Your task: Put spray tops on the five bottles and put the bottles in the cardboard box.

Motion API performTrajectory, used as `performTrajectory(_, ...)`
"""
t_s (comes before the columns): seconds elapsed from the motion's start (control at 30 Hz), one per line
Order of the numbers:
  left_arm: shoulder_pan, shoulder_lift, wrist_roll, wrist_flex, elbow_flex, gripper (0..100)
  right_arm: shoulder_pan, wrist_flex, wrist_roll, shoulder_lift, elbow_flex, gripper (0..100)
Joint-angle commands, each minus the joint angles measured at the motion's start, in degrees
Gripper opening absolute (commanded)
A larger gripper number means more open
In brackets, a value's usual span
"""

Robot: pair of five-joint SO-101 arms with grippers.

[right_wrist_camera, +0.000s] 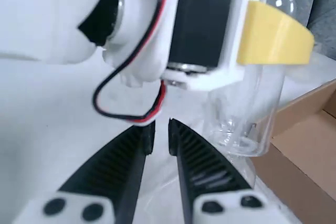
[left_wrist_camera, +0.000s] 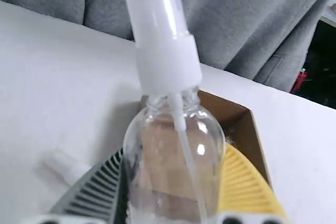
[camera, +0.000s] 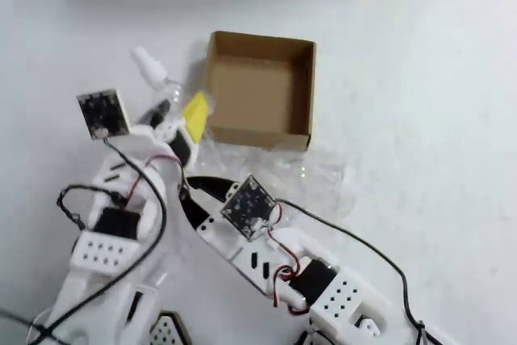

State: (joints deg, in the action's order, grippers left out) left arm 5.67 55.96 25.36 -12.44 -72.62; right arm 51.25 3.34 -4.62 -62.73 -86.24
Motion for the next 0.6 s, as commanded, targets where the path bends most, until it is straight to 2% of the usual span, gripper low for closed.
performTrajectory(0.0,5.1,11.0,-2.2,-3.4,-2.1,2,0.2,1.2,0.6,-1.3,0.6,1.7)
performTrajectory(0.17,5.7,17.8,-9.1,-10.3,-2.5,2,-0.5,1.1,0.7,-1.6,0.5,1.7)
performTrajectory(0.57,6.0,28.1,-9.3,-17.9,-2.7,2,-6.6,1.2,0.6,-1.1,0.8,1.7)
